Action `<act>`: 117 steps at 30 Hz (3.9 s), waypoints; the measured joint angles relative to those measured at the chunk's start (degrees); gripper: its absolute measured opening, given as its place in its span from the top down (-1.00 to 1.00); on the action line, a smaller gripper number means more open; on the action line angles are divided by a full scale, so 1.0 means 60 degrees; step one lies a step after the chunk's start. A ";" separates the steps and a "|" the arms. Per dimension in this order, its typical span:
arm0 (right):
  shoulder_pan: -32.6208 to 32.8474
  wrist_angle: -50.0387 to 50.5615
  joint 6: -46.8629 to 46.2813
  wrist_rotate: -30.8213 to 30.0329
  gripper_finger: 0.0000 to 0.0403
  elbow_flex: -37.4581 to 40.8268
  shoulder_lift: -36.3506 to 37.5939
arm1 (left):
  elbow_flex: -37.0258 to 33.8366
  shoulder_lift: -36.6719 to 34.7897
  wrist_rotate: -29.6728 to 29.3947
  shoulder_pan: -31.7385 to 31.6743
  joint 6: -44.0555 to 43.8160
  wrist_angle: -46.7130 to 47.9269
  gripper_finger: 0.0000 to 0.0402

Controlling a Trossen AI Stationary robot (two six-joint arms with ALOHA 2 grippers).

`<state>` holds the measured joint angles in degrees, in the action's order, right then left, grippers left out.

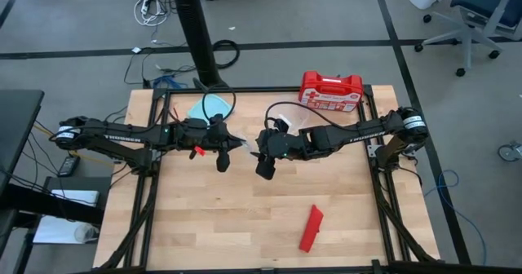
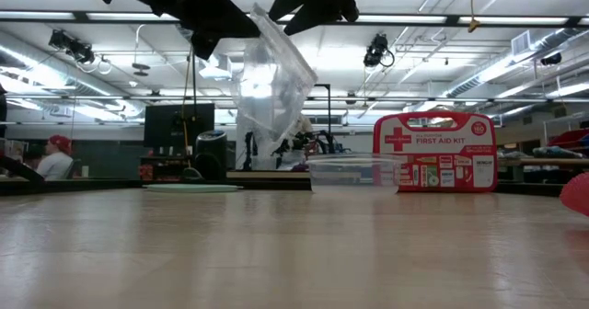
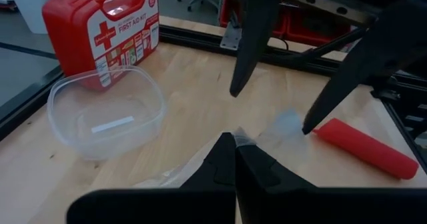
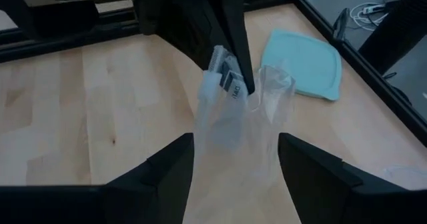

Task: Roll bandage
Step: Open the transparent zip bag

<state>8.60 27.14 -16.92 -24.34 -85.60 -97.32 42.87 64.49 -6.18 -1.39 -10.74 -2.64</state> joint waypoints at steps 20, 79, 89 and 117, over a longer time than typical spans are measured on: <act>-0.0018 -0.0011 0.0194 -0.0335 -0.07 0.0000 -0.0003 | -0.0004 0.0003 0.0310 0.0004 -0.0069 -0.0662 1.00; 0.0303 -0.0879 0.0573 -0.3628 0.05 0.0011 -0.0648 | -0.0004 0.0000 -0.0564 0.0070 -0.0823 -0.1051 1.00; 0.0539 -0.1489 0.0973 -0.3405 0.07 -0.0007 -0.0637 | -0.0004 0.0003 -0.0571 0.0073 -0.0823 -0.0929 1.00; 0.0237 -0.1203 0.1203 -0.4137 0.13 0.0000 -0.0965 | 0.0000 0.0234 -0.0484 0.0568 -0.1139 -0.1360 1.00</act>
<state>10.02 19.92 -9.70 -49.16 -85.60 -103.11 42.87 65.89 -9.08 2.02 -17.57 -10.80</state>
